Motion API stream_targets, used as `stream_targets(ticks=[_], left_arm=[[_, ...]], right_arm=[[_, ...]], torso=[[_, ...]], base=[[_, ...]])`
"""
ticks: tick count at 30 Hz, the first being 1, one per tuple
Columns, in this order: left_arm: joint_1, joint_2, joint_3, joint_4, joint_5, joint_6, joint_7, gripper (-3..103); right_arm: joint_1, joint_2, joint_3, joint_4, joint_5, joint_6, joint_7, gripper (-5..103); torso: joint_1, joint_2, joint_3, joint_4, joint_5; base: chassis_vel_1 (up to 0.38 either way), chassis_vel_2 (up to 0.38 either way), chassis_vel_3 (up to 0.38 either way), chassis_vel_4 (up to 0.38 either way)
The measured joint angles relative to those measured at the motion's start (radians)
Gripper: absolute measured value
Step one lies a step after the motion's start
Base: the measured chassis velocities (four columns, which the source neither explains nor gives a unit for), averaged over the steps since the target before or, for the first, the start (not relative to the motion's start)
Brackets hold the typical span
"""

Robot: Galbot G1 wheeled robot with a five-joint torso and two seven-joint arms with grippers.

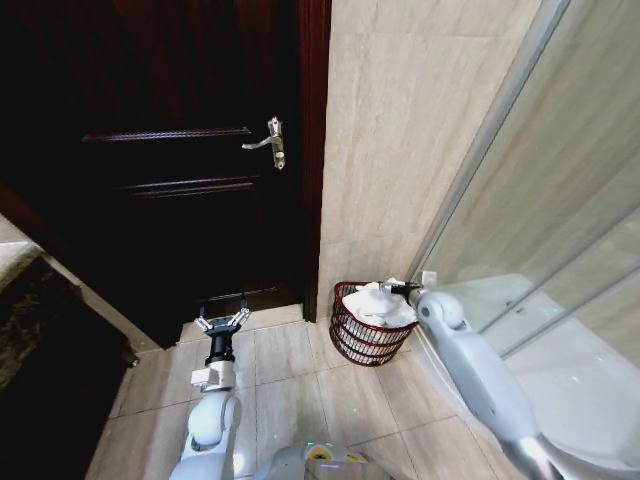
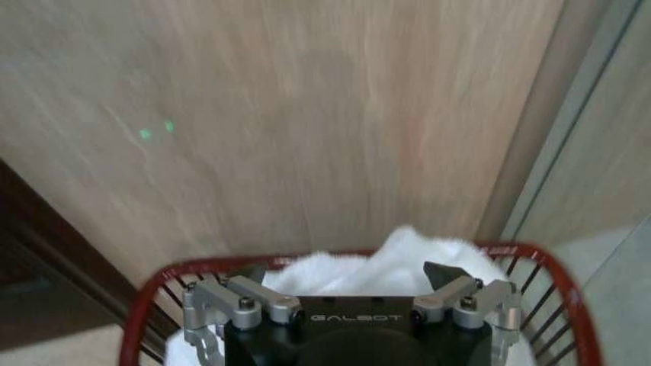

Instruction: Discard the used towel into the hamper.

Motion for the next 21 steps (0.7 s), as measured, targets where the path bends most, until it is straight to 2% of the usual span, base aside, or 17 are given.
stream_targets(ticks=[5, 16, 21], left_arm=[[-0.010, 0.000, -0.002, 0.009, 0.012, 0.000, -0.001, 100], [-0.027, 0.000, 0.007, 0.034, 0.045, -0.001, -0.004, 100], [-0.027, 0.000, 0.007, 0.032, 0.049, -0.001, -0.005, 100]], right_arm=[[0.031, 0.037, -0.021, -0.134, -0.031, 0.000, -0.046, 100], [0.005, 0.057, -0.014, -0.293, -0.060, 0.007, -0.158, 100], [0.024, 0.098, -0.002, -0.401, -0.124, 0.030, -0.222, 100]], torso=[[0.000, 0.000, 0.000, -0.0003, -0.0001], [0.000, 0.000, 0.000, -0.0004, -0.0002], [0.000, 0.000, 0.000, -0.0005, -0.0002]], base=[[0.000, 0.000, 0.000, 0.000], [0.000, 0.000, 0.000, 0.000], [0.000, 0.000, 0.000, 0.000]])
